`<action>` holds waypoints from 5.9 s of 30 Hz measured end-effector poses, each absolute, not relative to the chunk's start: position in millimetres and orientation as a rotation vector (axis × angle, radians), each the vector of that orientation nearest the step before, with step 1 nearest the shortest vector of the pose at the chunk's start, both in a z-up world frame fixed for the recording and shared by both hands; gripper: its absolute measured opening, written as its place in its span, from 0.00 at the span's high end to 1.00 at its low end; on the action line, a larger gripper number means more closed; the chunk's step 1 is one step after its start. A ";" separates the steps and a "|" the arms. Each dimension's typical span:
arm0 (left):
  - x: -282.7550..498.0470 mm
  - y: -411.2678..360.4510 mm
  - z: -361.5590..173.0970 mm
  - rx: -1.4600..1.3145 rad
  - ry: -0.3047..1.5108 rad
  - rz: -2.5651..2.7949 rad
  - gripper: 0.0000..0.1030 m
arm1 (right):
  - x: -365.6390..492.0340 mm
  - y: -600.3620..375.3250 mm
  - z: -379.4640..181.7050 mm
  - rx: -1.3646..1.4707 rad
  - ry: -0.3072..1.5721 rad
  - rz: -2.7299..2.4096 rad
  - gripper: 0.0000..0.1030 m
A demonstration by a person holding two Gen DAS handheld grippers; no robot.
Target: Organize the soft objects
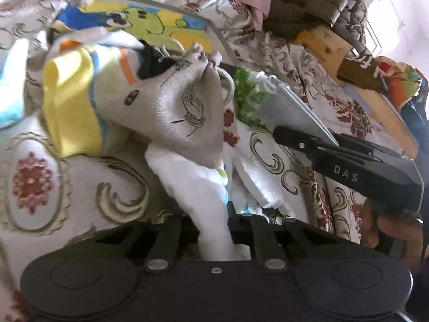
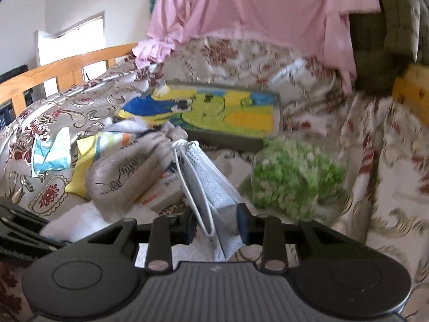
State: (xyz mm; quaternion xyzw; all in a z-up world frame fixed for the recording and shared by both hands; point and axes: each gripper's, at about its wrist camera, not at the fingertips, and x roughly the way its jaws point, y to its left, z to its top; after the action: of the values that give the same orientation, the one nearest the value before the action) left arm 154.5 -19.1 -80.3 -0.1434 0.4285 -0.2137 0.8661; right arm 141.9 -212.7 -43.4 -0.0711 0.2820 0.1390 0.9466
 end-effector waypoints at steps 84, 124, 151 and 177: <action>379.9 10.3 9.8 -0.171 0.697 0.030 0.18 | 336.6 -214.1 -15.9 0.192 0.440 0.191 0.04; 83.7 36.2 11.4 -0.117 0.382 0.065 0.01 | 35.4 -182.9 10.1 0.110 0.181 0.096 0.00; 89.1 11.4 -17.4 -0.008 0.574 -0.021 0.01 | 59.2 -169.4 -41.7 0.011 0.617 -0.011 0.00; 116.7 7.4 -29.4 -0.051 0.636 0.003 0.01 | 91.5 -165.2 -73.3 0.003 0.866 0.002 0.00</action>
State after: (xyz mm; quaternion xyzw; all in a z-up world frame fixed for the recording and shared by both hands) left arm 116.7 7.4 -29.4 -0.0251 0.3126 0.0014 0.9496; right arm 91.5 -165.2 -73.3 0.0013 0.4195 0.0009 0.9078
